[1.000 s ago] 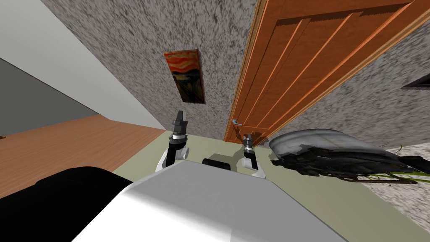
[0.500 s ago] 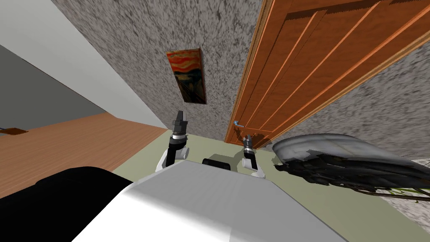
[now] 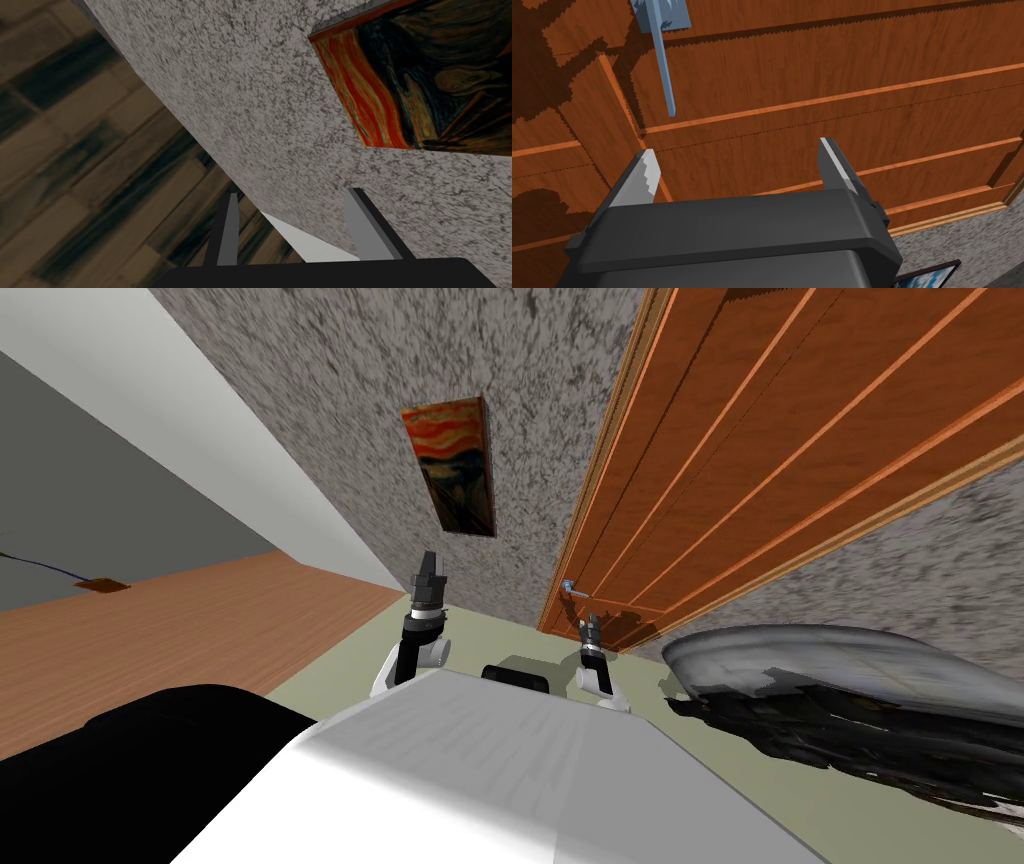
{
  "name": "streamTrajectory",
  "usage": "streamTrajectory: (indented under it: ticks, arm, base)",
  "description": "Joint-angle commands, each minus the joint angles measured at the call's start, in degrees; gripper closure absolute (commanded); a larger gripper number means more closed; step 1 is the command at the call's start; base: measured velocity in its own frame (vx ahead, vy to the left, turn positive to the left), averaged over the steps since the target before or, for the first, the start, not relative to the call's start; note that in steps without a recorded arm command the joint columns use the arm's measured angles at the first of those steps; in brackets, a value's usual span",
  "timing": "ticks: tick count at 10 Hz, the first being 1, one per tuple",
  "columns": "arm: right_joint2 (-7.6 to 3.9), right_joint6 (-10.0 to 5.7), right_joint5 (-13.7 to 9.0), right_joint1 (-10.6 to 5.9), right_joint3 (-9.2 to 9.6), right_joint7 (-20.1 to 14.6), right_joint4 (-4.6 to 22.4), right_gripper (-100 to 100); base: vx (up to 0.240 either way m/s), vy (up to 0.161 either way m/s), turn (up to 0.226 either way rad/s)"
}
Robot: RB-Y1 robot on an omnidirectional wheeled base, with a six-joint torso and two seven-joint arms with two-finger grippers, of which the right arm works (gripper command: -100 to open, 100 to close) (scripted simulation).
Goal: Pull the door open
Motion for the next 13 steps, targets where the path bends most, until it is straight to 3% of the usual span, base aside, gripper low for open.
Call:
streamTrajectory:
  ticks: [1, 12, 13]
  arm:
    - [-0.06, -0.66, -0.57, -0.75, -0.18, -0.41, 2.64, -100]
    - [-0.94, -4.70, -3.74, -5.63, -1.19, -2.99, 18.41, -100]
    - [-0.90, -4.71, -3.55, -5.57, -1.12, -2.89, 18.00, -100]
  base:
    - [0.082, -0.022, 0.110]
    - [0.076, -0.029, 0.100]
    - [0.028, -0.020, 0.021]
